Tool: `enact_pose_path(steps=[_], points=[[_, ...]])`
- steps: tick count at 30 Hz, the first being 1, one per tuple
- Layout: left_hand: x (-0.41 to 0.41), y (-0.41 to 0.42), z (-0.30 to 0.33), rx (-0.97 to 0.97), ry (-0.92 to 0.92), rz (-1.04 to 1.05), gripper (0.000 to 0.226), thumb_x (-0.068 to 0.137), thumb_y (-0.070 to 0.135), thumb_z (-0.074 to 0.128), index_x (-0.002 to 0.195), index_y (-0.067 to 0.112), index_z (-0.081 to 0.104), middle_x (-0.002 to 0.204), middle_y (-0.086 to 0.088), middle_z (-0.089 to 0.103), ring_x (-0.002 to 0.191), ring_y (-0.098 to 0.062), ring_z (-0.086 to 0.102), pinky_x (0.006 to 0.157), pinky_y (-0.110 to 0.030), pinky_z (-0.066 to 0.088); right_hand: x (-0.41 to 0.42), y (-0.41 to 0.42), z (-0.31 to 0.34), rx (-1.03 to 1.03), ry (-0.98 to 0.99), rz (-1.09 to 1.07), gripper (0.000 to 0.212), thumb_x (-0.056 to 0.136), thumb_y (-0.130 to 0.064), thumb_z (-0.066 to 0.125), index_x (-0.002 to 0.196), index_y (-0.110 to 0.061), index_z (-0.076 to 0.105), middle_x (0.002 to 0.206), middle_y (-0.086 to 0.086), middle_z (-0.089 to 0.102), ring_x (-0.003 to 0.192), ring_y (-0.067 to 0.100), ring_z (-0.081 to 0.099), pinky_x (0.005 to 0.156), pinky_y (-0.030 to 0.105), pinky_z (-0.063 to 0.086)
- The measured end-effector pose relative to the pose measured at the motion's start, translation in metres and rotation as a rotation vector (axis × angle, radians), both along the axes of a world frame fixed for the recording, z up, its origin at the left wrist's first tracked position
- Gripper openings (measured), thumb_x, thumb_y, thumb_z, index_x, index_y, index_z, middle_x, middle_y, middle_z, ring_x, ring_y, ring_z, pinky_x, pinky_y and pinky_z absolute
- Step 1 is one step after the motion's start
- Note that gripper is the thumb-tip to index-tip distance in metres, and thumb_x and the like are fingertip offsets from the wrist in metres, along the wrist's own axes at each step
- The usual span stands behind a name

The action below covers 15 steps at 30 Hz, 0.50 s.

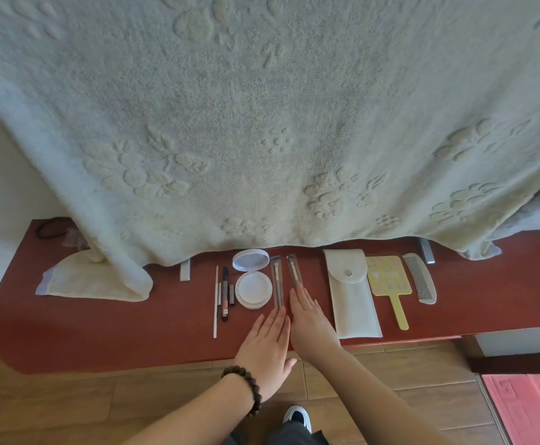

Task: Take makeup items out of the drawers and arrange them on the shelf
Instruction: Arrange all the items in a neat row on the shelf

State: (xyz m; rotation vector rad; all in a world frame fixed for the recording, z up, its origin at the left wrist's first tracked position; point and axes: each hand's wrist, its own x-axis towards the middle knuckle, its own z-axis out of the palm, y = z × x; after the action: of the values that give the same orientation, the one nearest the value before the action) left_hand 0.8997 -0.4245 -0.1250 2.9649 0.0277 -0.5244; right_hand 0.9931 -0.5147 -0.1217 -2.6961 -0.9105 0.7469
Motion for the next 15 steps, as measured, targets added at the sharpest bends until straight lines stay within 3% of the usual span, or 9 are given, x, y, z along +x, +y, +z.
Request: enact_pose_path(steps=[9,15], points=[[-0.001,-0.005,0.002,-0.028,0.005,0.048,0.074,0.099,0.05,0.03,0.152,0.012,-0.006,0.16,-0.006,-0.012,0.147,-0.02,-0.01,0.116,-0.037,-0.01,-0.001,0.011,0.002,0.089,0.114,-0.078,0.063,0.098,-0.007,0.03,0.151,-0.009,-0.005,0.159,0.007,-0.016,0.146,0.018,-0.014,0.117,0.029,-0.003],[0.002,-0.012,0.005,-0.046,-0.054,-0.006,0.071,0.099,0.047,0.032,0.151,0.014,-0.004,0.159,-0.007,-0.016,0.147,-0.024,-0.012,0.116,-0.039,-0.011,0.032,-0.035,0.014,0.232,-0.066,-0.219,0.057,0.1,-0.013,0.032,0.152,-0.016,0.01,0.16,0.004,-0.009,0.147,0.017,-0.011,0.121,0.034,0.005]])
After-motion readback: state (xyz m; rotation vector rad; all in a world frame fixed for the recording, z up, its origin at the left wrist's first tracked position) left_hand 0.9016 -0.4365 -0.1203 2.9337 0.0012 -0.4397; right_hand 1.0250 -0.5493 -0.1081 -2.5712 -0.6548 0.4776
